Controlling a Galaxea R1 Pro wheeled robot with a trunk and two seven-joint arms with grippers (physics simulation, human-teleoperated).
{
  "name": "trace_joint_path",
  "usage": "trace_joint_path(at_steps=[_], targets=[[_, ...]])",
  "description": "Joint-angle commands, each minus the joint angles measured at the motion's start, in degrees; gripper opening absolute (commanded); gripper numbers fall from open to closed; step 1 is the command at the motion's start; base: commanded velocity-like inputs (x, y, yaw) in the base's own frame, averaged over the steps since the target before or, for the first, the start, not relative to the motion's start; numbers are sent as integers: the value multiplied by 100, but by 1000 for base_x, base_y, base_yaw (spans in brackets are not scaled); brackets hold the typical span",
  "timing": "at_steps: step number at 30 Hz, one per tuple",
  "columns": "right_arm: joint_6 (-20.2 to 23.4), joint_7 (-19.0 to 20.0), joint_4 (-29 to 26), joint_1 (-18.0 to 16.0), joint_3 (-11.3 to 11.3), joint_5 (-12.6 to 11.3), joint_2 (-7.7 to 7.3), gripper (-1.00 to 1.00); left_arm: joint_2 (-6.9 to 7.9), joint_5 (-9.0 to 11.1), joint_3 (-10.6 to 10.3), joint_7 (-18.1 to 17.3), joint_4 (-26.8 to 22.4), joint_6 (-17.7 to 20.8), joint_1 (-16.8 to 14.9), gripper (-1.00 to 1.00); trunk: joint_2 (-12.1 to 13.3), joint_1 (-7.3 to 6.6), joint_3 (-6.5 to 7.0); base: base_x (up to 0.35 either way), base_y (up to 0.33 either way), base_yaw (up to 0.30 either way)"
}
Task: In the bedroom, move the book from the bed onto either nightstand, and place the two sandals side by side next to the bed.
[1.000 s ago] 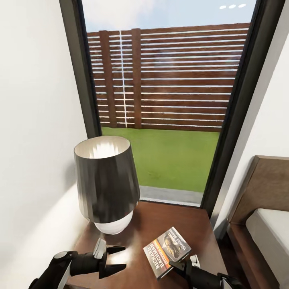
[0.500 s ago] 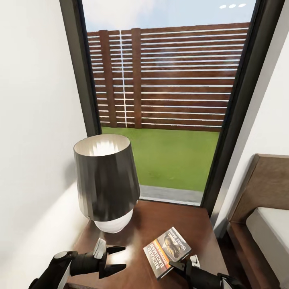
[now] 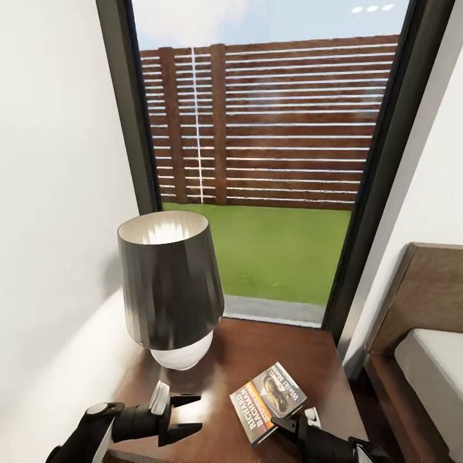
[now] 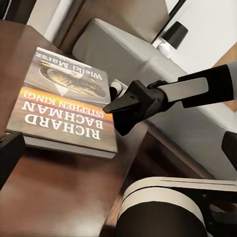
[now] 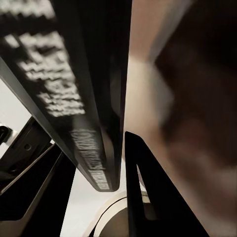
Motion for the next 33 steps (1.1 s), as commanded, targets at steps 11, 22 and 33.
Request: trace_joint_path(at_steps=[11,22,33], targets=[[36,-39,4,-3,-5,39,1,-100,-5,-38,16,-33,-5,45,-3,100,-122,65,-60,0,0,0],[30,-34,4,-2,-5,36,1,-100,-5,-36,12,-34,-5,45,-3,100,-122,65,-60,0,0,0],[28,-30,4,-1,-5,38,1,100,-5,-36,15,-33,-5,45,-3,100,-122,65,-60,0,0,0]])
